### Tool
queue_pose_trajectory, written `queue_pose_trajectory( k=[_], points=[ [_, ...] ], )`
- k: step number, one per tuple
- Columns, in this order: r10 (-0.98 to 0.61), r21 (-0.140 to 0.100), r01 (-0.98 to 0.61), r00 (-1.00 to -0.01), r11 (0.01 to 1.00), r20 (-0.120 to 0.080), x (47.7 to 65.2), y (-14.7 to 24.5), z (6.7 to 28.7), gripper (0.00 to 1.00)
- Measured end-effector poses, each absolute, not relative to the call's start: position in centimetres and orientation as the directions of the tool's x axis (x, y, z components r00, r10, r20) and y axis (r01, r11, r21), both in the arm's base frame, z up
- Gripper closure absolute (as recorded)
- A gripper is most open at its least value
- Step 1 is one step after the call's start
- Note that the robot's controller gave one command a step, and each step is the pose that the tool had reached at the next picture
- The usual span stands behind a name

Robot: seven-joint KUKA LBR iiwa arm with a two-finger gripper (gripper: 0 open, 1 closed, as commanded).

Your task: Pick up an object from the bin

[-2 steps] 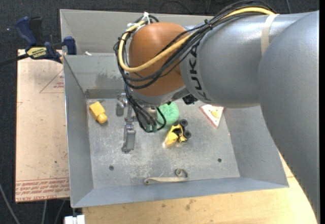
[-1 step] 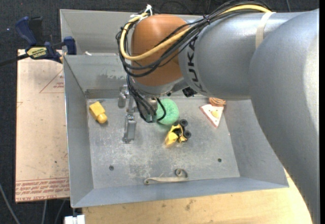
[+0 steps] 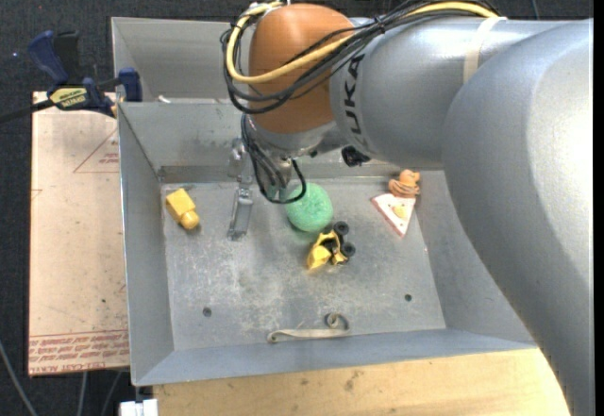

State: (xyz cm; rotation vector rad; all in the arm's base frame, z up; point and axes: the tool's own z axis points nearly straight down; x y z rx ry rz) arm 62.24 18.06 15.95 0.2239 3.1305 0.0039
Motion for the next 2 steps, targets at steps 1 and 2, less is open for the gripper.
queue_pose_trajectory(
  k=[1,2],
  points=[
    [0.174,0.002,0.174,-0.985,0.985,-0.005,64.5,17.9,15.5,0.00],
    [0.008,0.001,0.008,-1.000,1.000,-0.005,64.8,19.9,14.1,0.00]
  ],
)
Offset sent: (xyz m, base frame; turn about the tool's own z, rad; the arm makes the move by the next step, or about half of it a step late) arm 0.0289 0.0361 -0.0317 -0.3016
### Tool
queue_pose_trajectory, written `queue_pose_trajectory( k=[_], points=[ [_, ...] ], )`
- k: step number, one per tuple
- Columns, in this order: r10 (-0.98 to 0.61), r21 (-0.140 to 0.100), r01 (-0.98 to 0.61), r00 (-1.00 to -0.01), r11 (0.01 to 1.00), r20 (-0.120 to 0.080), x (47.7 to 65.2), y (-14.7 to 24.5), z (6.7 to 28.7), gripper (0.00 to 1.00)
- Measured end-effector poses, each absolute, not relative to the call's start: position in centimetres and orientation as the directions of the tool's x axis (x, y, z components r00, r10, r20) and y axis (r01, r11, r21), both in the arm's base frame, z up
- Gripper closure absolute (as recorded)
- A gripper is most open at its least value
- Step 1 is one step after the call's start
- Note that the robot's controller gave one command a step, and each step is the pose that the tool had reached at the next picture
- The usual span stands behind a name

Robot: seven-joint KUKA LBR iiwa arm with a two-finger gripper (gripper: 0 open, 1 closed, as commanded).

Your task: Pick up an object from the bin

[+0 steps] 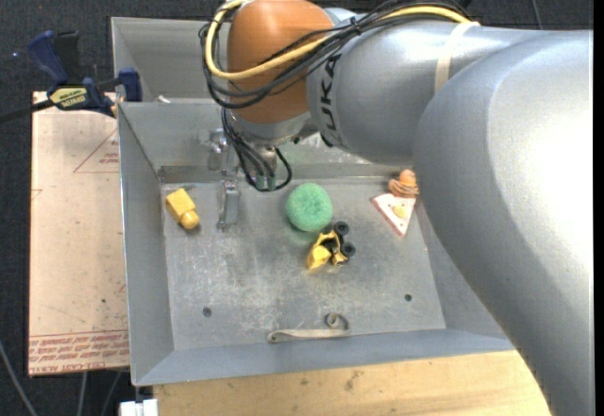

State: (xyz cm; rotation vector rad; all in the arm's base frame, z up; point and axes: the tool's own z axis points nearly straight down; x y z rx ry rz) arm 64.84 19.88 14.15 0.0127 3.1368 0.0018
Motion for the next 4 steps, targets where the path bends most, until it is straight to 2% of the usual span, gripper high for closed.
queue_pose_trajectory(
  k=[1,2,3,4],
  points=[
    [-0.137,0.002,-0.137,-0.991,0.991,-0.004,65.1,21.2,13.4,0.00],
    [0.101,0.002,0.101,-0.995,0.995,-0.002,63.9,21.8,12.1,0.00],
    [-0.079,0.001,-0.079,-0.997,0.997,-0.005,63.6,23.1,8.7,0.00],
    [-0.284,0.002,-0.284,-0.959,0.959,-0.003,61.2,23.6,7.8,1.00]
  ],
)
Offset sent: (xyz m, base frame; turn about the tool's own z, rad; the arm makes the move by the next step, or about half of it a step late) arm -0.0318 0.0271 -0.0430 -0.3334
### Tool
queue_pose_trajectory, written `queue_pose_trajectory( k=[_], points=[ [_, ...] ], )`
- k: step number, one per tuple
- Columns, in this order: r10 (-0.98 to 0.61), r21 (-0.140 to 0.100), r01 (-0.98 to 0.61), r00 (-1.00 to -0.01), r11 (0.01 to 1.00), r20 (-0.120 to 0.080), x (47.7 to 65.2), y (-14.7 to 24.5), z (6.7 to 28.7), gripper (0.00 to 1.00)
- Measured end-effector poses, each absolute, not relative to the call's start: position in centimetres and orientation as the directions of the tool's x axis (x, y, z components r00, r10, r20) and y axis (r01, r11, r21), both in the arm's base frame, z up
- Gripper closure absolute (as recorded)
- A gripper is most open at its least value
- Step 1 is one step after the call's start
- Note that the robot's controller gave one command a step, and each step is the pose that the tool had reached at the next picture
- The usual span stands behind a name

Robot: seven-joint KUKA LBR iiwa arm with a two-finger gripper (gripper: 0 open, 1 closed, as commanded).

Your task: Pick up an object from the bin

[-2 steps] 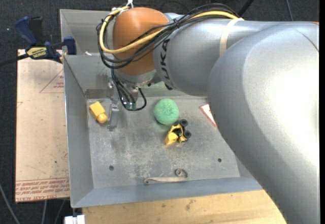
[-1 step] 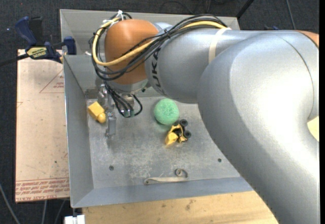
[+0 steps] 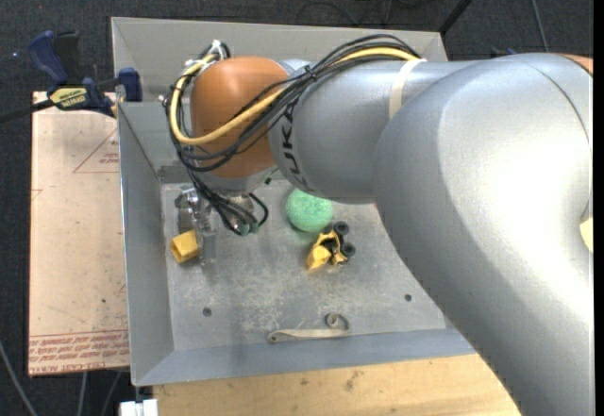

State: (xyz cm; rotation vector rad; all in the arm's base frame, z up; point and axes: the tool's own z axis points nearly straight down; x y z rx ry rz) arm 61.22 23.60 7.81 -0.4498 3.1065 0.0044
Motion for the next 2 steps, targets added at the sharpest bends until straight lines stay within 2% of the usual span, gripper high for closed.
queue_pose_trajectory(
  k=[1,2],
  points=[
    [-0.284,0.002,-0.284,-0.959,0.959,-0.003,61.22,23.60,7.81,1.00],
    [-0.331,0.000,-0.331,-0.944,0.944,-0.002,60.42,24.41,7.94,1.00]
  ],
)
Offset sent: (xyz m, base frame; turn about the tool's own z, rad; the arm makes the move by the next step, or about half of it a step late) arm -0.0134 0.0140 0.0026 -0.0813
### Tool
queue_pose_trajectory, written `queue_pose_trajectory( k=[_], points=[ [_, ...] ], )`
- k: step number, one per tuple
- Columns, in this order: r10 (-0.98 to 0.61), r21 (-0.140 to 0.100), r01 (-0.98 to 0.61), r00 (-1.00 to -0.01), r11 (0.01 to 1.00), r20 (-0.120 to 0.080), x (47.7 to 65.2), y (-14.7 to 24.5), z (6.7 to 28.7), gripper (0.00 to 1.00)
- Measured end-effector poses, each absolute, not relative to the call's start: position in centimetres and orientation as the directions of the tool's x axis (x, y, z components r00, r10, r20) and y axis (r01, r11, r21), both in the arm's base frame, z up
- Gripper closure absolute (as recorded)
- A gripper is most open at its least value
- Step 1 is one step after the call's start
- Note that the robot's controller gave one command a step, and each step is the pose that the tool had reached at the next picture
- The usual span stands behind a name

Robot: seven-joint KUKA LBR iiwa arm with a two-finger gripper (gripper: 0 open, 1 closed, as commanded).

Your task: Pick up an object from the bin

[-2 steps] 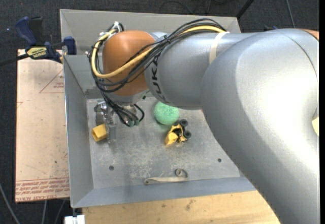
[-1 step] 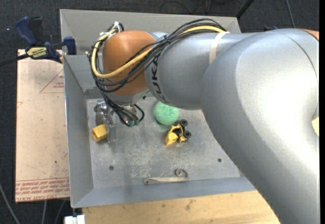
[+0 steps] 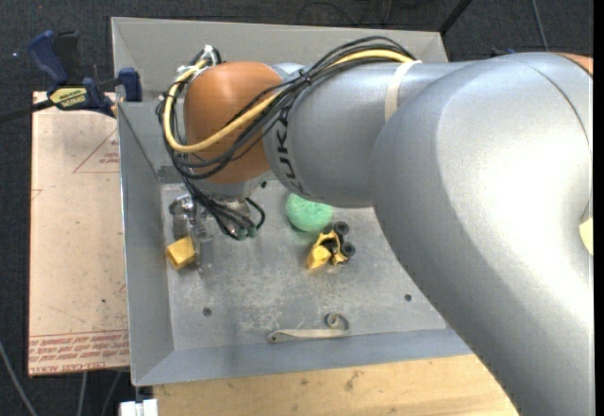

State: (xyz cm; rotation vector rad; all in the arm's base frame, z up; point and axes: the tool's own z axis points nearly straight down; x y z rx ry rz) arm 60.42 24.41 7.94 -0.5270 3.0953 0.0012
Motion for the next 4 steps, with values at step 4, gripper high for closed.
queue_pose_trajectory(
  k=[4],
  points=[
    [-0.331,0.000,-0.331,-0.944,0.944,-0.006,64.9,23.4,26.6,1.00]
  ],
)
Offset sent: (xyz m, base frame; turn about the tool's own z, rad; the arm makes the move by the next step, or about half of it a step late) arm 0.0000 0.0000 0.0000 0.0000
